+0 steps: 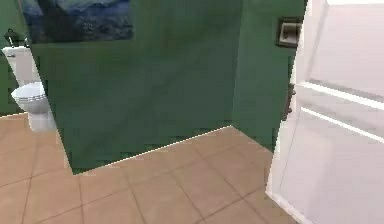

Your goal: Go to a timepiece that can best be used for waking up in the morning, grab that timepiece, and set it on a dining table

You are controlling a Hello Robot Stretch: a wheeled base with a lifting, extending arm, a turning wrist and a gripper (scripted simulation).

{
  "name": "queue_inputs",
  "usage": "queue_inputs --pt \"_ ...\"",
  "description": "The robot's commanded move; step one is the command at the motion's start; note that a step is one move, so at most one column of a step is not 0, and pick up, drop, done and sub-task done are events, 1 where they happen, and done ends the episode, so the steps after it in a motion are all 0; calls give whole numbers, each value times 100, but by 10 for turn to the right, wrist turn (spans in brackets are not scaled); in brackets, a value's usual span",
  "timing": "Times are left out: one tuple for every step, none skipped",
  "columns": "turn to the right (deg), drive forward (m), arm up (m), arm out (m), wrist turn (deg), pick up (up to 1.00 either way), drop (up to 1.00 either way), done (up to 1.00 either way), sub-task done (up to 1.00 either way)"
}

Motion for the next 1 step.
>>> queue_inputs --pt "450 0 0 0 0 0 0 0 0"
